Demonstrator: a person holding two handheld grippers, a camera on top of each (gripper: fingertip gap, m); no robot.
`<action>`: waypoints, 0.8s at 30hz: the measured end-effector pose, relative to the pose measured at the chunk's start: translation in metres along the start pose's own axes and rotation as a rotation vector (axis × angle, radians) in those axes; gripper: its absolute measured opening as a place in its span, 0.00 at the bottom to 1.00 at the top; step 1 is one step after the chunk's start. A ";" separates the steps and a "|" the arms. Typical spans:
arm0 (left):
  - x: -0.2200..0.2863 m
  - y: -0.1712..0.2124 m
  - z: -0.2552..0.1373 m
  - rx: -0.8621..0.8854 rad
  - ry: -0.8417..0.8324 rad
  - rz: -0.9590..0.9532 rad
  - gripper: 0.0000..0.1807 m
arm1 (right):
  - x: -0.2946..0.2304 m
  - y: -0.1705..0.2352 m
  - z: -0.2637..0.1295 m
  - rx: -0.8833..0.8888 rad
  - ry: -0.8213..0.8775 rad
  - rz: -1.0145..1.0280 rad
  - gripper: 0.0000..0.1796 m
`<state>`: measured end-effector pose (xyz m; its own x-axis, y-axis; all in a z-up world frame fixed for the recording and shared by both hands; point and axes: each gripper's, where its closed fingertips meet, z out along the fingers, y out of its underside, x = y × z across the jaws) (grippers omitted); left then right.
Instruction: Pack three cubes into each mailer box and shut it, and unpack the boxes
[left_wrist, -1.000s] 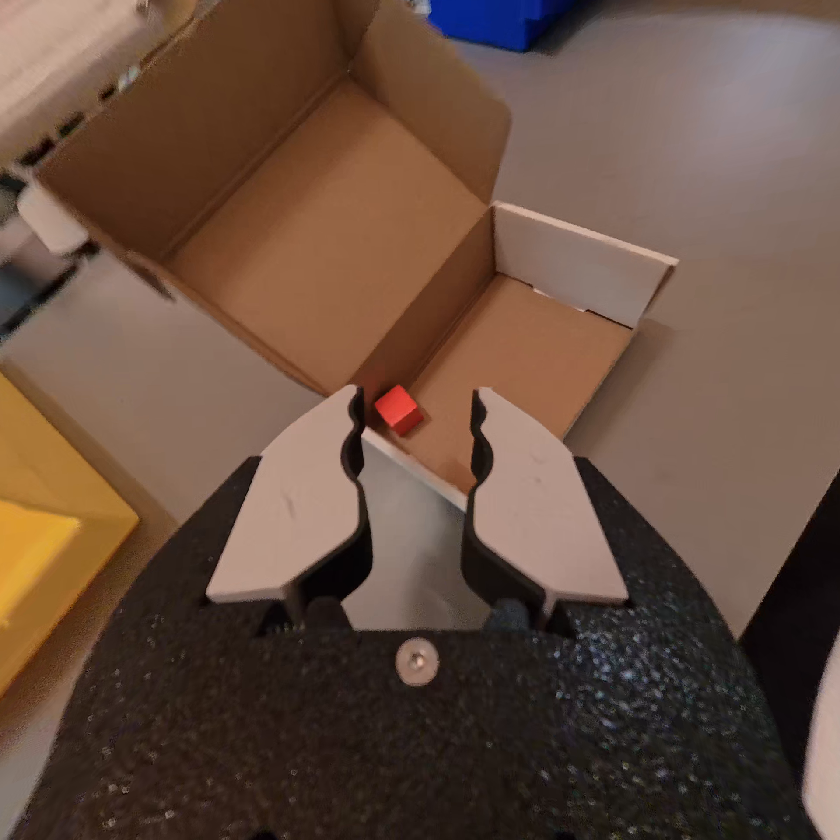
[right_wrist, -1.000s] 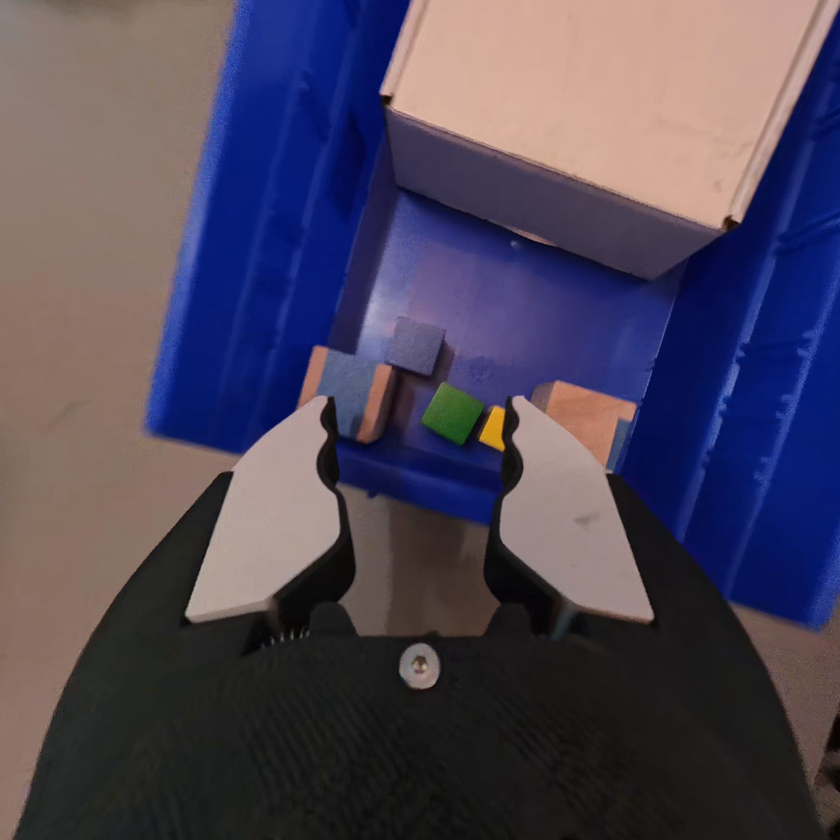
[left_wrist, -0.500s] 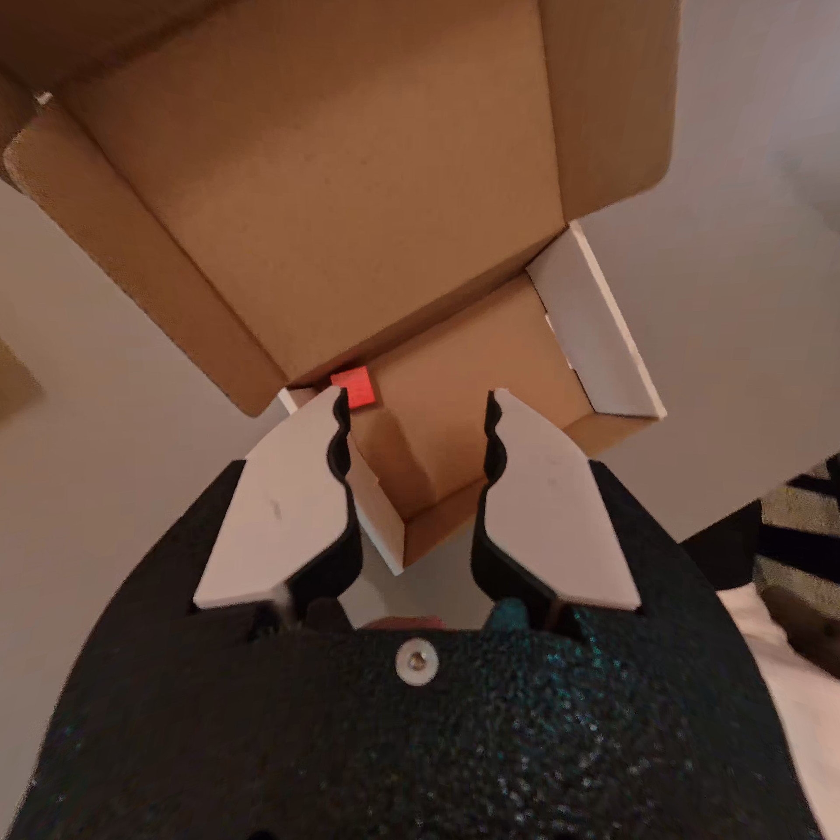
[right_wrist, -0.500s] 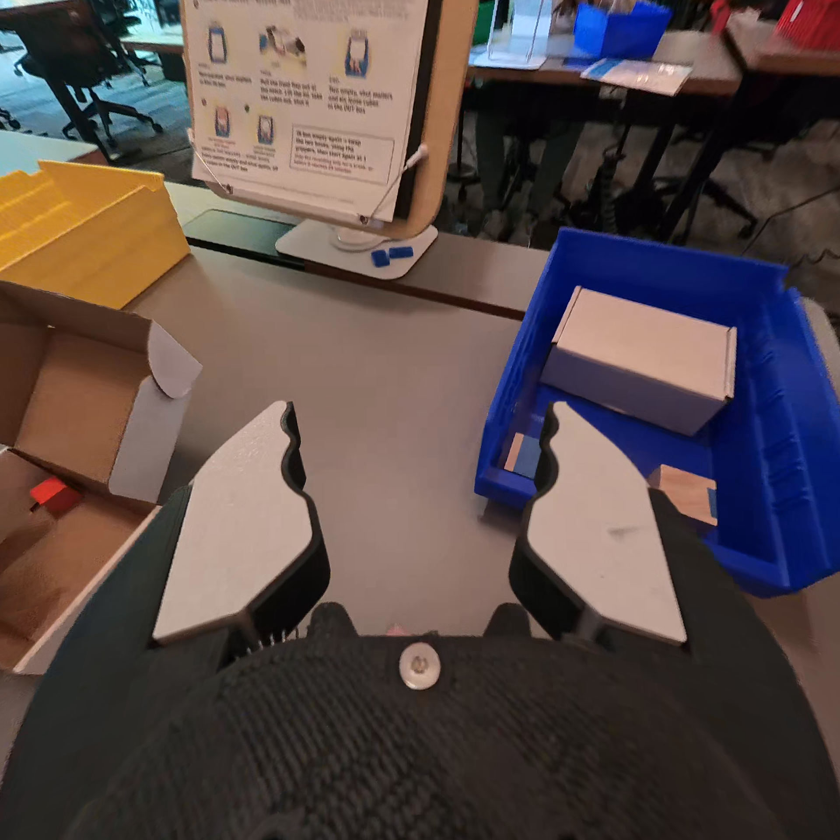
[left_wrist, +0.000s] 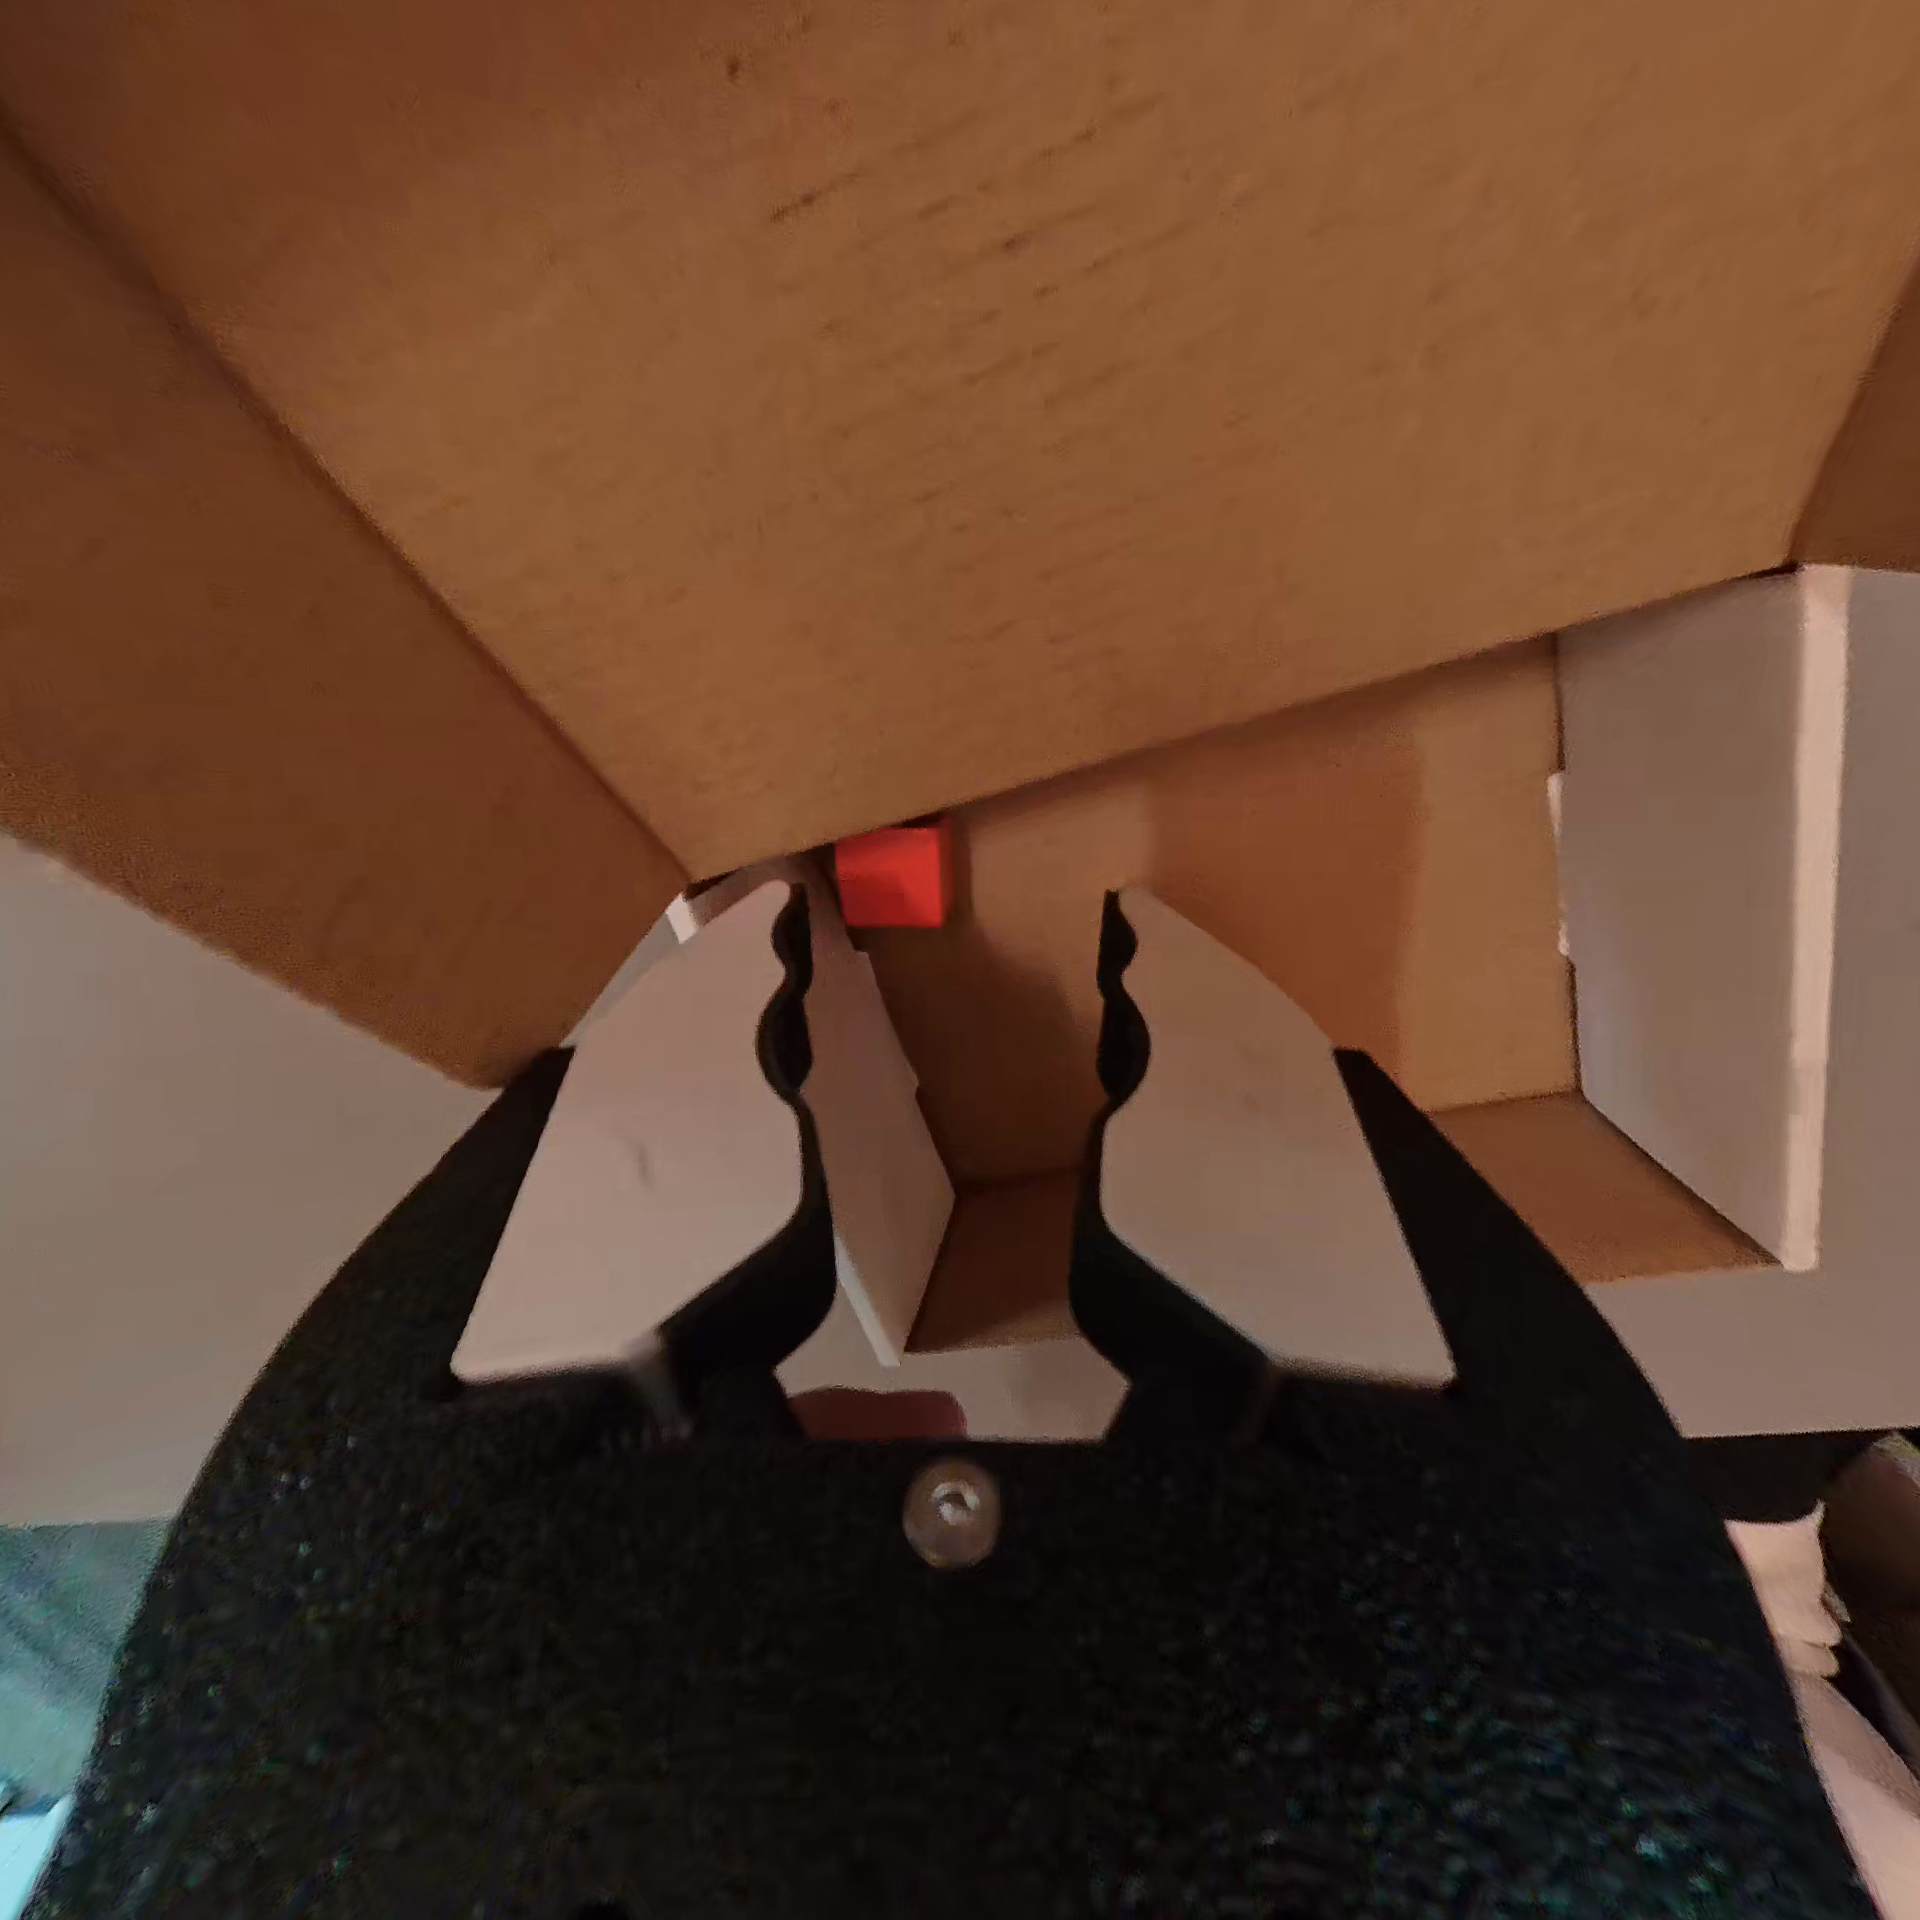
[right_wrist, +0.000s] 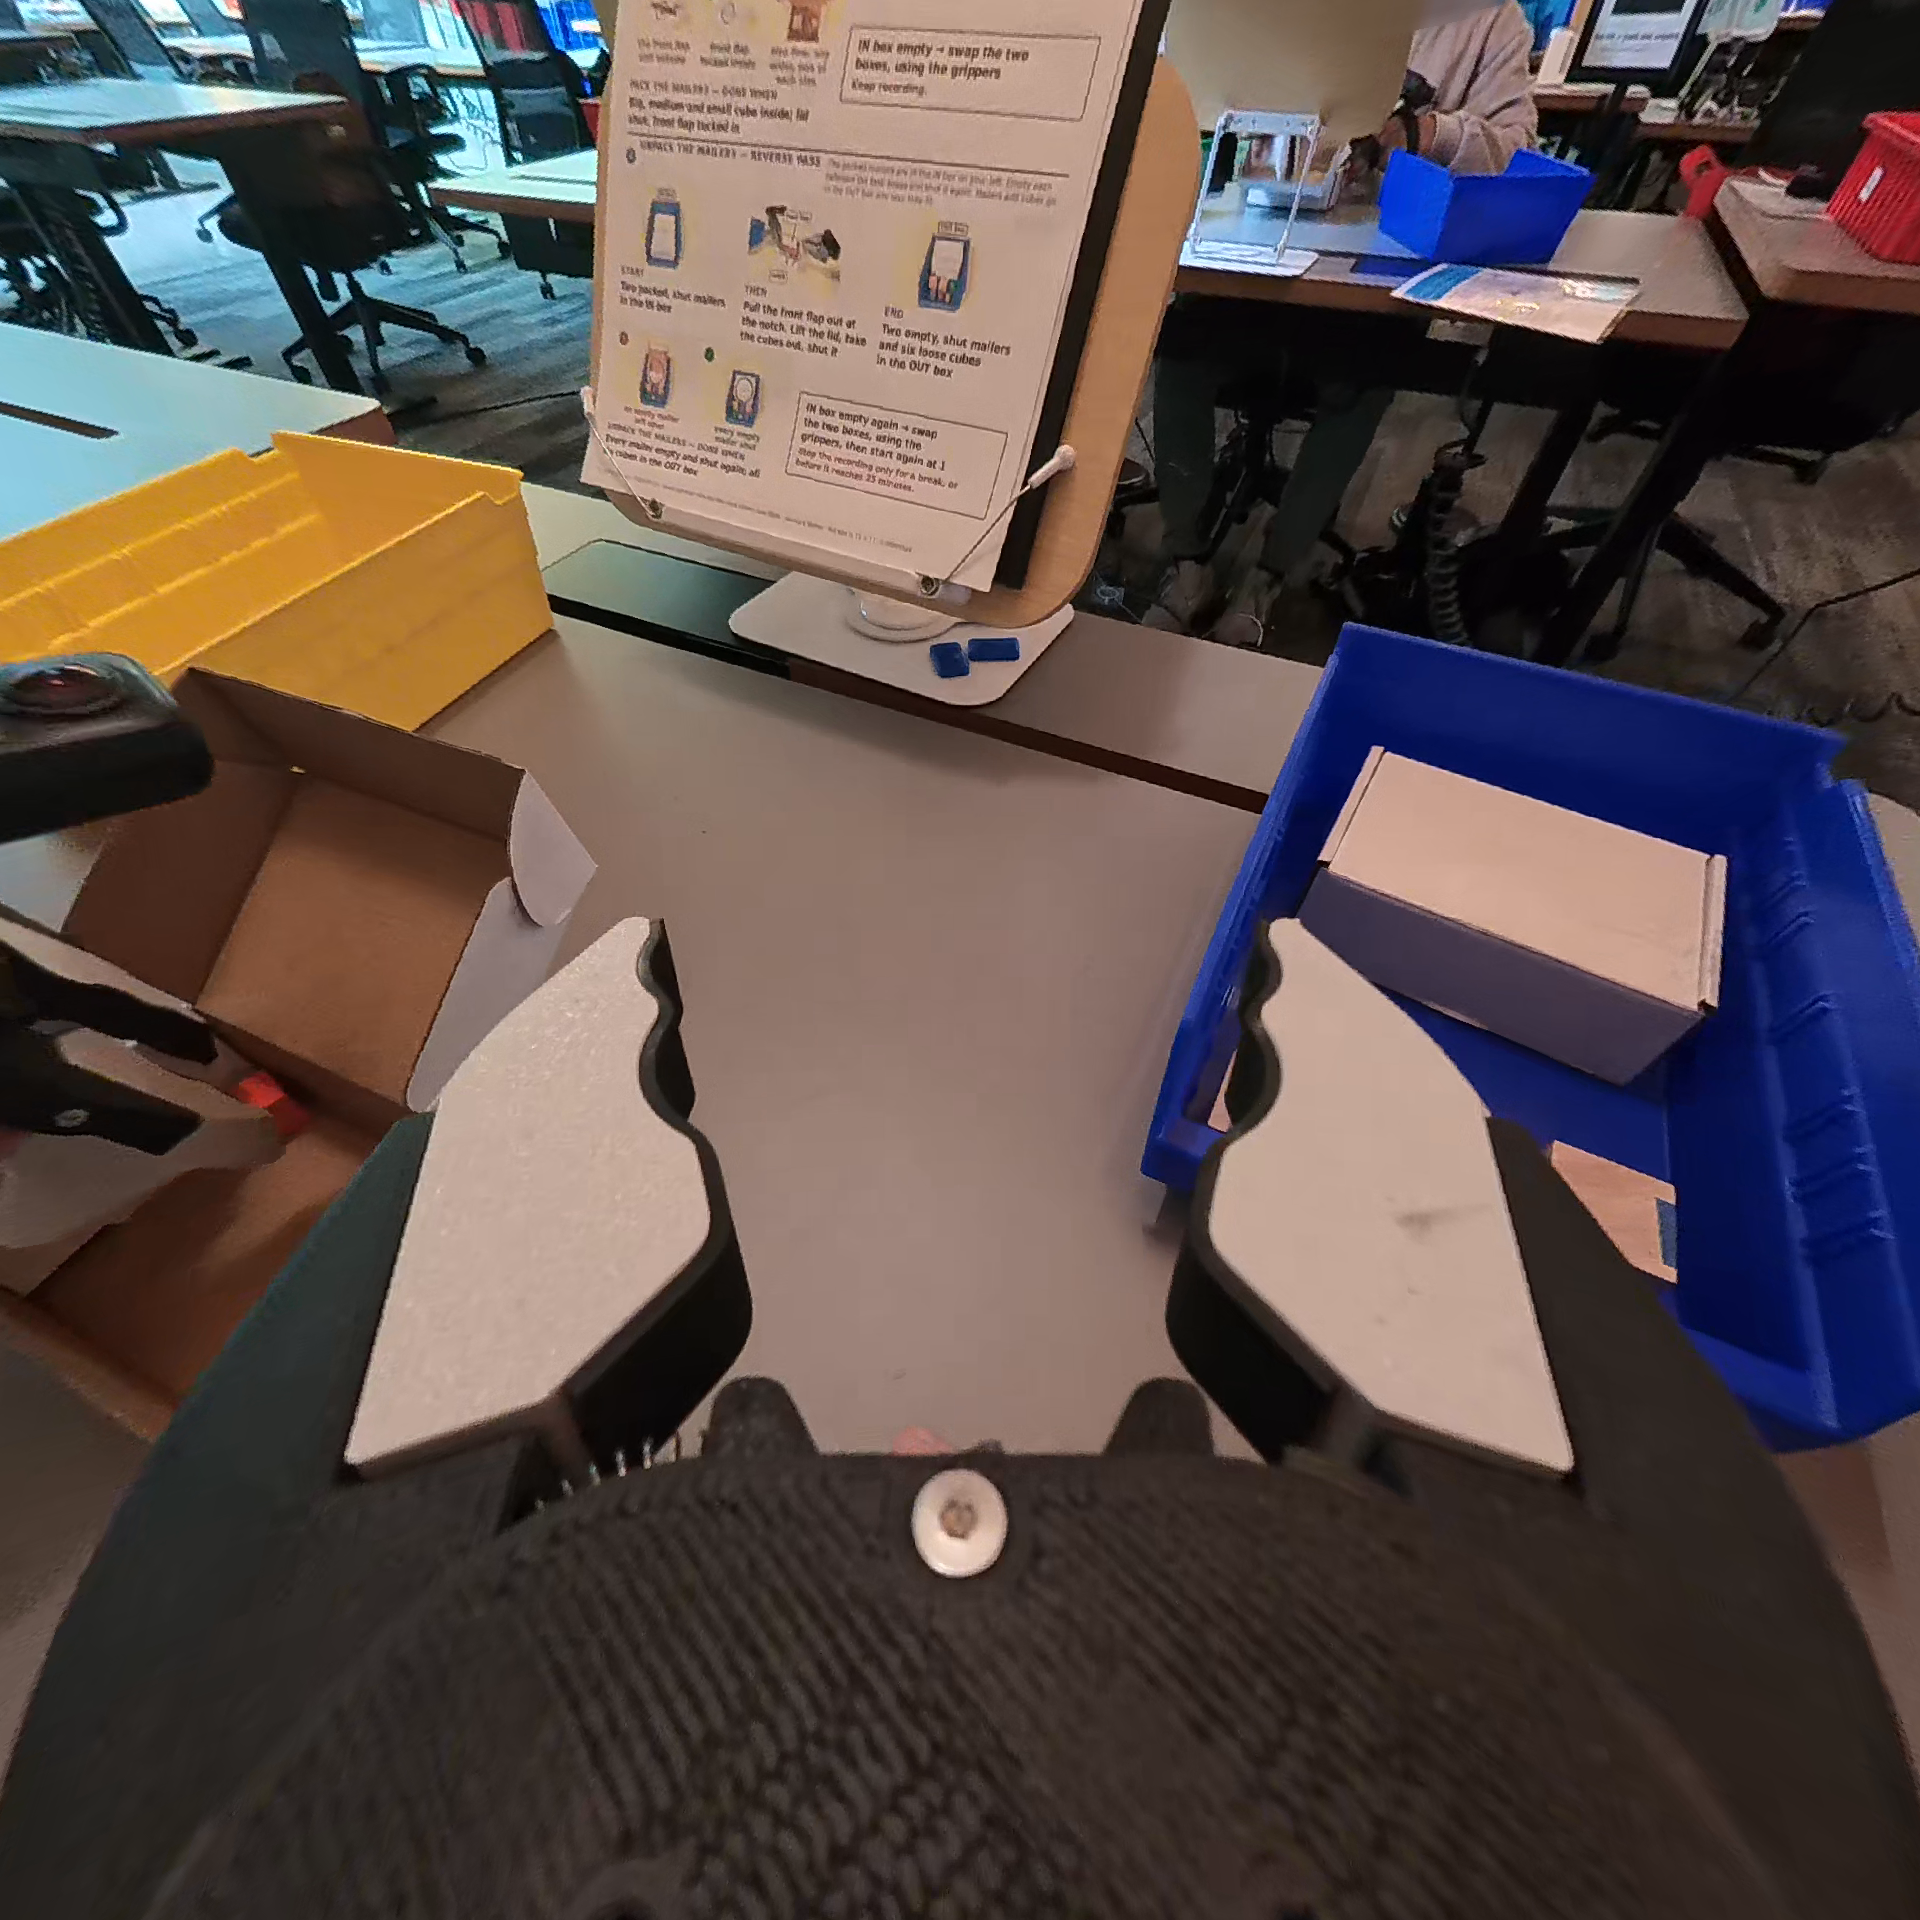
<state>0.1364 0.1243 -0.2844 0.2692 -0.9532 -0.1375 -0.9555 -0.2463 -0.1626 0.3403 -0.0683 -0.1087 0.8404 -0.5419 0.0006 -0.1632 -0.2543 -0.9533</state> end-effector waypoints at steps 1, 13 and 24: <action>0.000 0.000 0.002 -0.014 -0.011 0.009 0.29 | 0.000 0.000 -0.001 0.002 -0.001 0.000 0.57; -0.005 0.003 0.019 -0.098 -0.032 -0.027 0.30 | 0.001 0.004 0.002 -0.009 -0.011 0.007 0.57; 0.011 0.008 0.021 -0.108 0.188 -0.062 0.28 | -0.011 0.005 0.007 -0.020 -0.042 -0.014 0.57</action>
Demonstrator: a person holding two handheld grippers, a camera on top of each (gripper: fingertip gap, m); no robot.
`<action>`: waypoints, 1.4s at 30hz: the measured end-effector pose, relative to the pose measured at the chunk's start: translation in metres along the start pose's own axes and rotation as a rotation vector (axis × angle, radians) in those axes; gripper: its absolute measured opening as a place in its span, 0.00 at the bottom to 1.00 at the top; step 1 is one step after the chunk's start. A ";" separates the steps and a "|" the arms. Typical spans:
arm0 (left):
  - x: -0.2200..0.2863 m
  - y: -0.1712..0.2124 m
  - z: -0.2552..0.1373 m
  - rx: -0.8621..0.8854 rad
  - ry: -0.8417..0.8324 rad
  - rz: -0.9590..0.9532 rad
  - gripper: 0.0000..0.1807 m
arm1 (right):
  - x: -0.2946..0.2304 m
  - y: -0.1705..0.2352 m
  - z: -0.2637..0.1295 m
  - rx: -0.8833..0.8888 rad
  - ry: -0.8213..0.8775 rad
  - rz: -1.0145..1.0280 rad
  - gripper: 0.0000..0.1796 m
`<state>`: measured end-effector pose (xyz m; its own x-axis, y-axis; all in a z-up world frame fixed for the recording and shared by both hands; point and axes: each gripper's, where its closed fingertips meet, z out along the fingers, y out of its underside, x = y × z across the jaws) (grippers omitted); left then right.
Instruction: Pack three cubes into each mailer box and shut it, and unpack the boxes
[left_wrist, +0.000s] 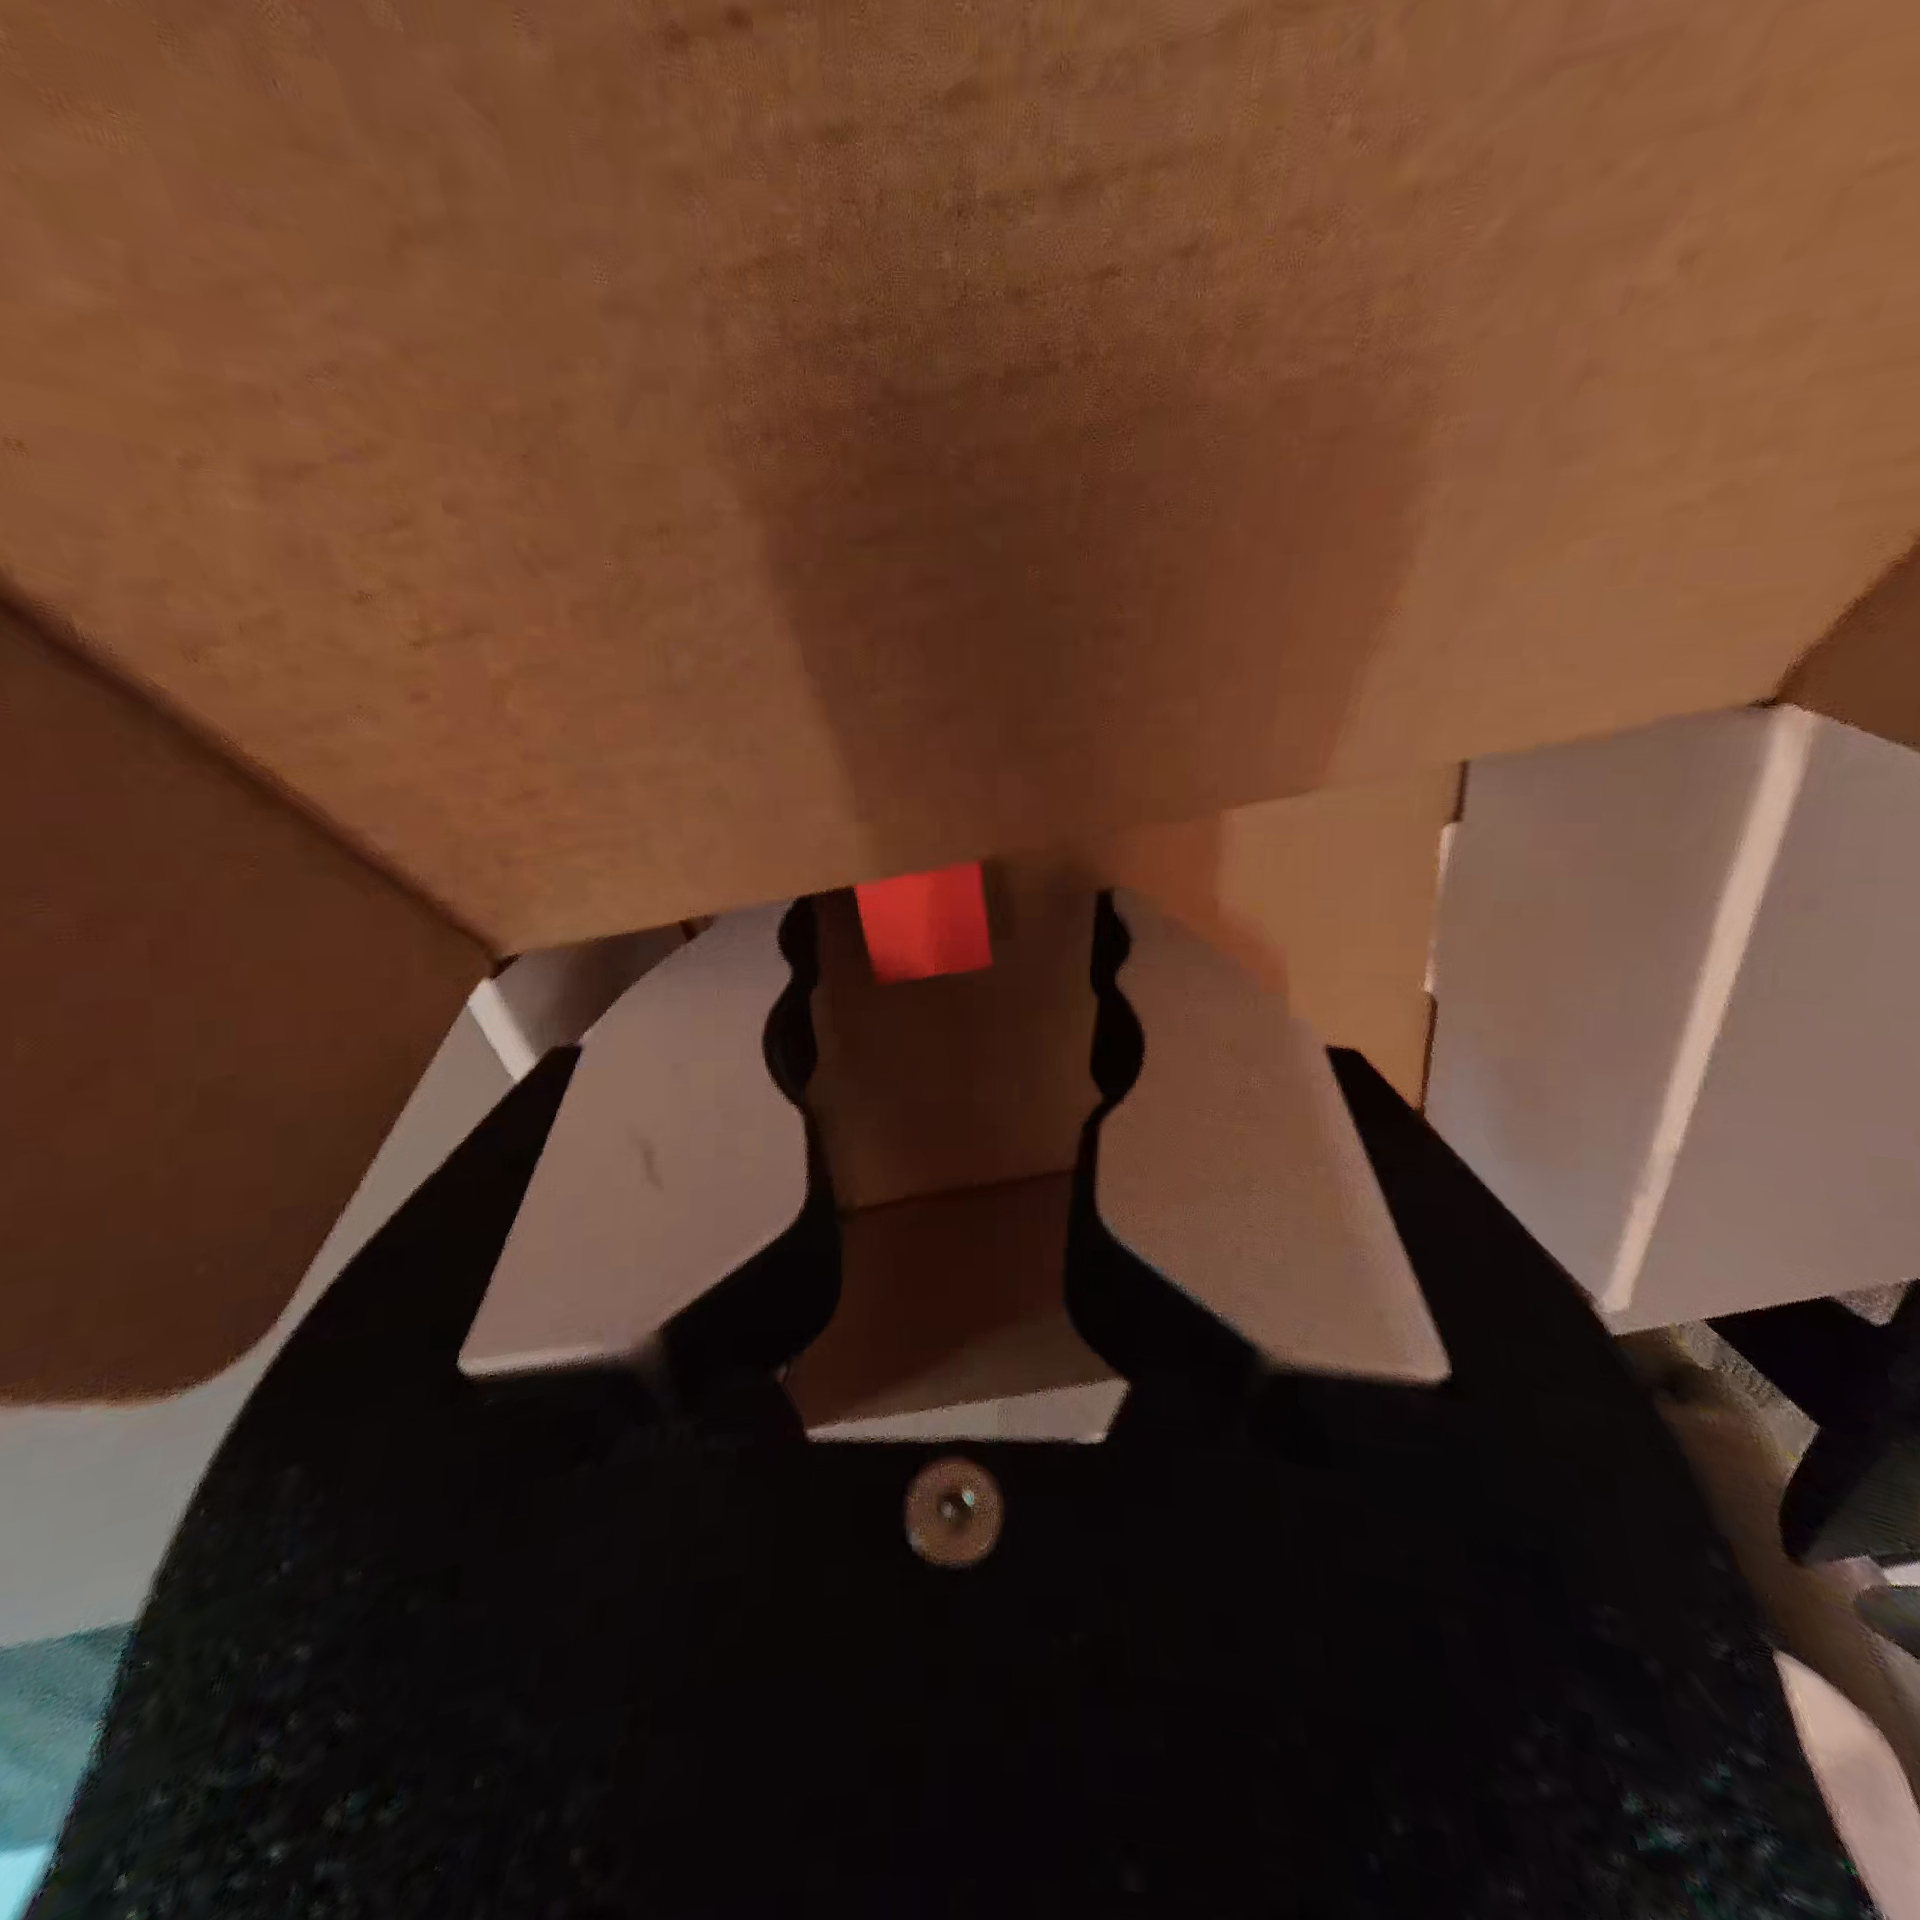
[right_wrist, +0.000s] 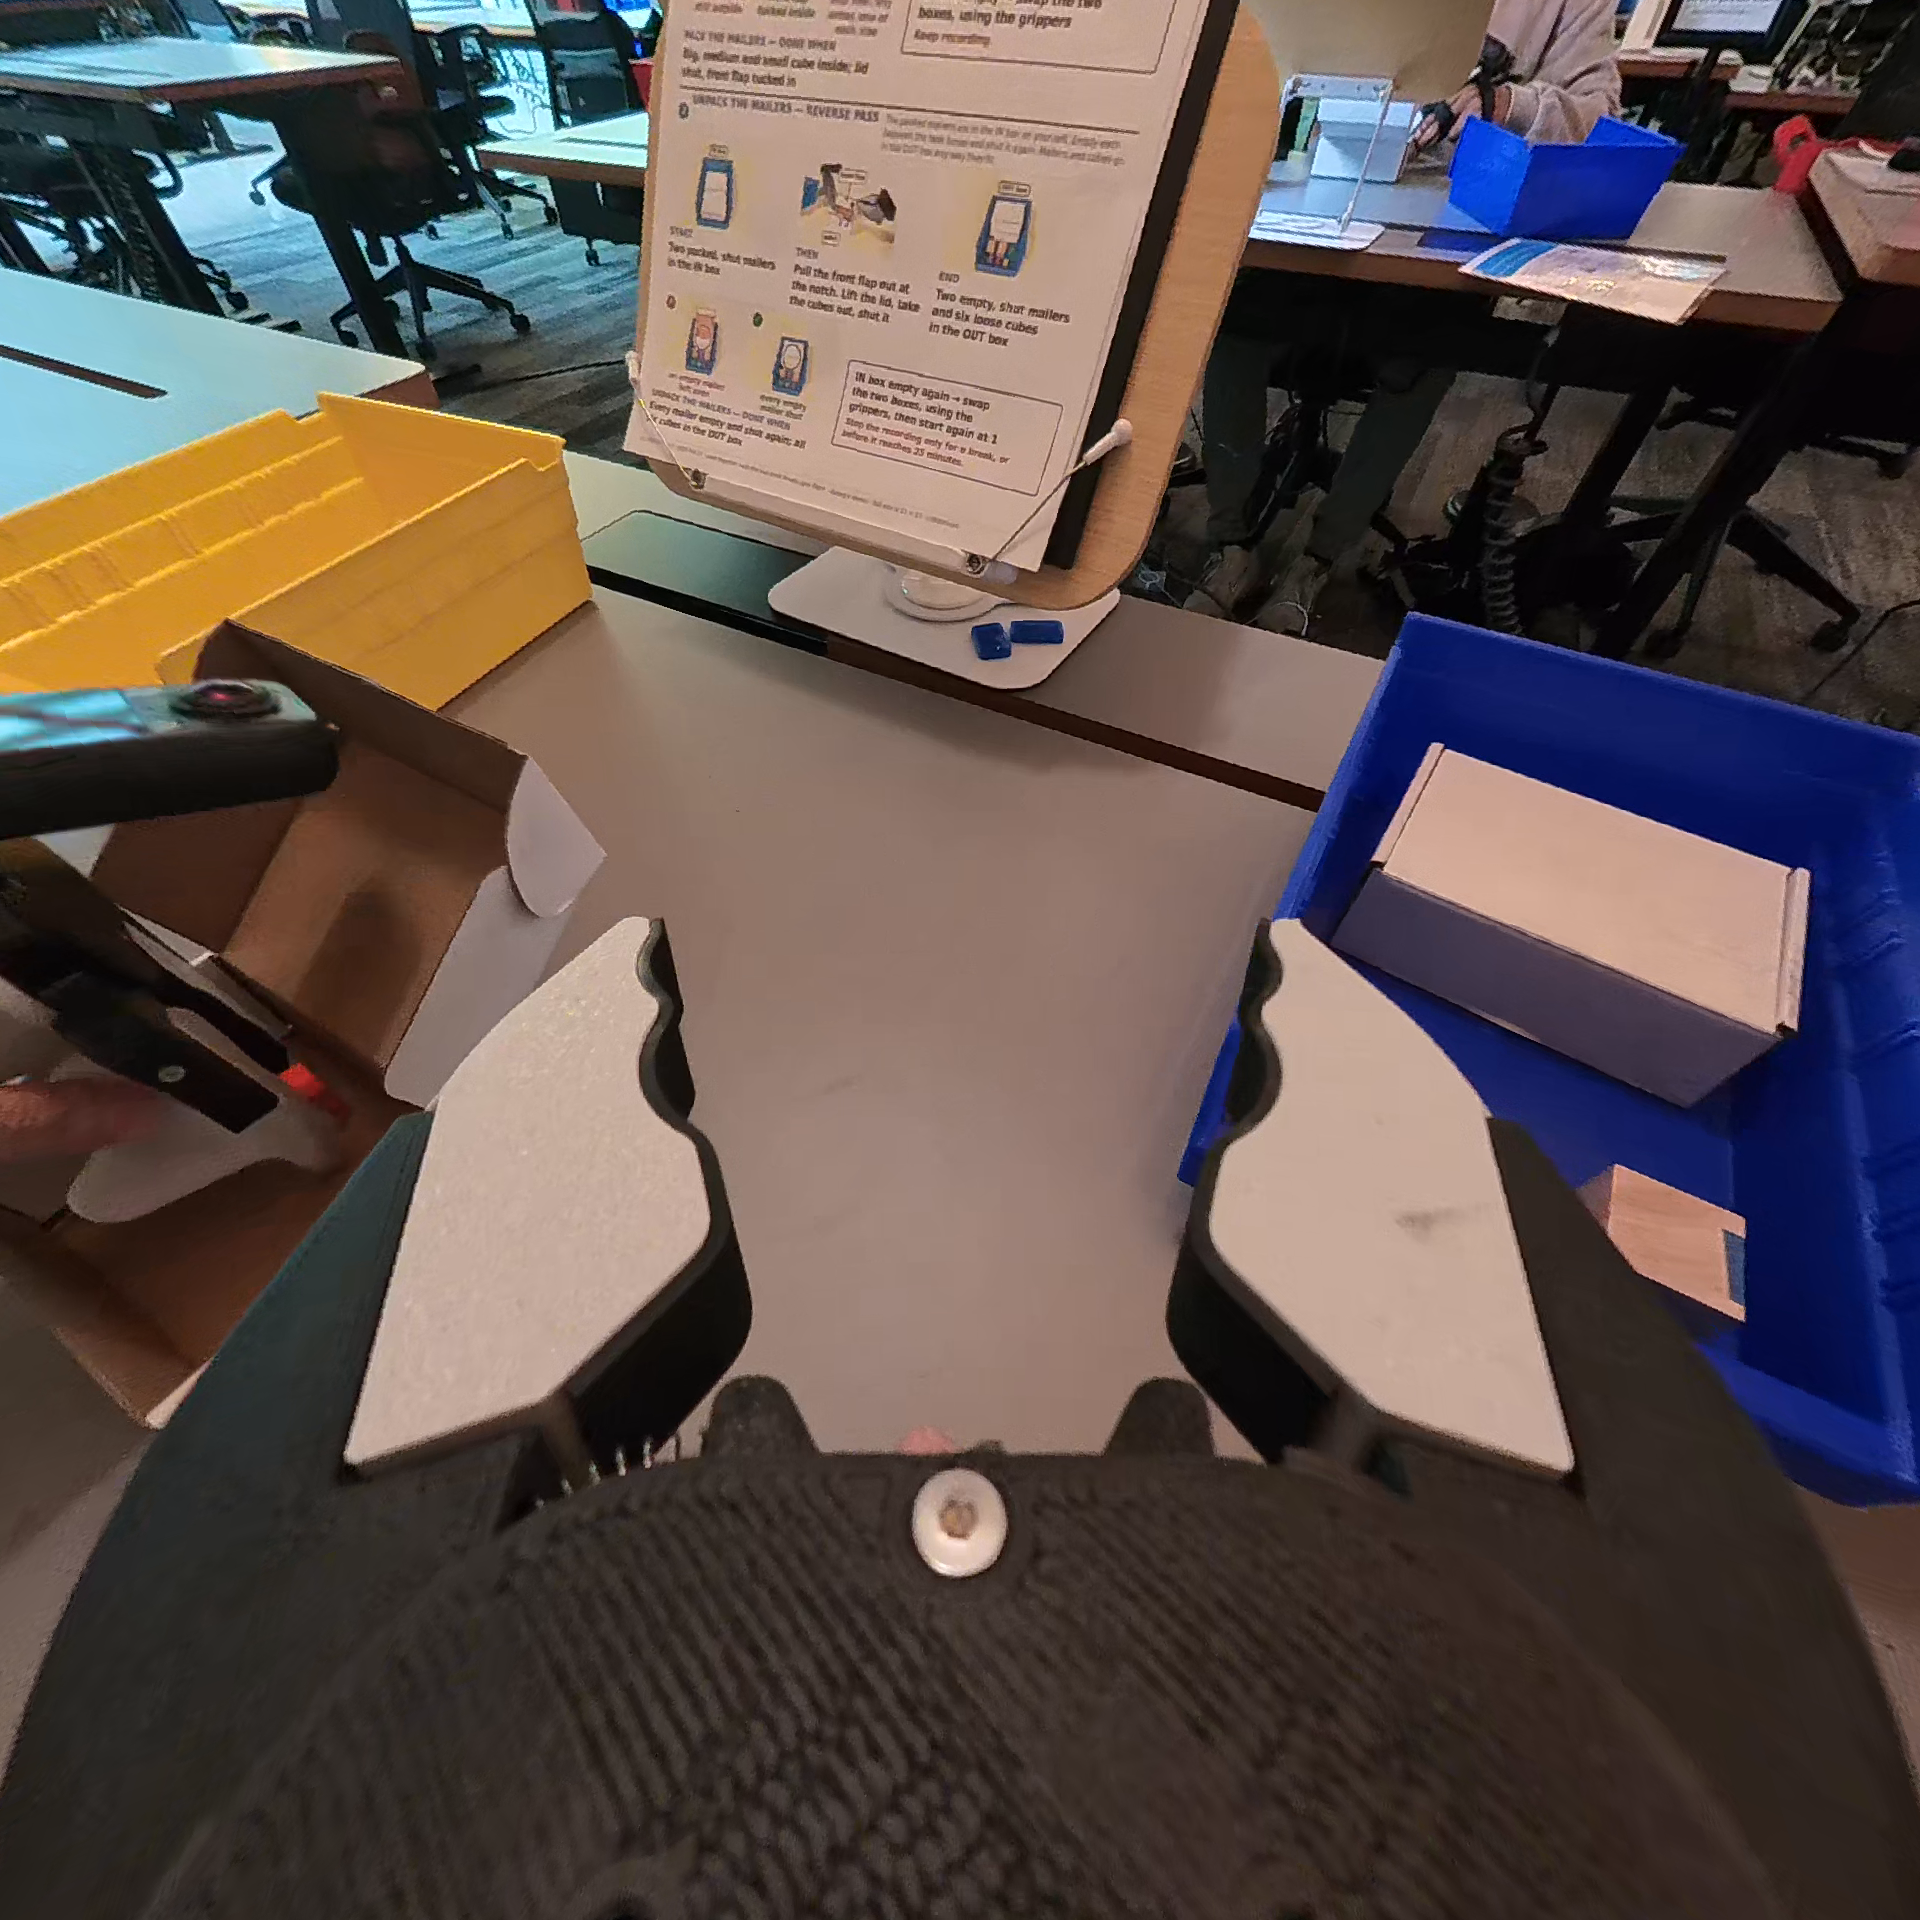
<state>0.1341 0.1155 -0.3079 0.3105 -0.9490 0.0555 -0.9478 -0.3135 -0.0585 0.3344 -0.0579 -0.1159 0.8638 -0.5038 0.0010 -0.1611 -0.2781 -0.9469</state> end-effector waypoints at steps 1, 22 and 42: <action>-0.001 -0.002 -0.003 0.023 0.004 -0.002 0.24 | -0.001 0.000 0.000 -0.001 -0.003 0.000 0.57; 0.091 -0.007 -0.201 1.138 0.607 0.775 0.11 | -0.124 -0.031 -0.022 0.135 -0.730 0.200 0.58; 0.106 0.048 -0.233 1.523 0.350 1.371 0.11 | -0.249 -0.021 -0.068 -0.148 -1.602 0.620 0.37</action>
<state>0.1048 0.0080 -0.0724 -0.5814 -0.5536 -0.5962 0.3580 0.4840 -0.7985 0.0908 0.0179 -0.0743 0.2243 0.6702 -0.7075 -0.5875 -0.4862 -0.6469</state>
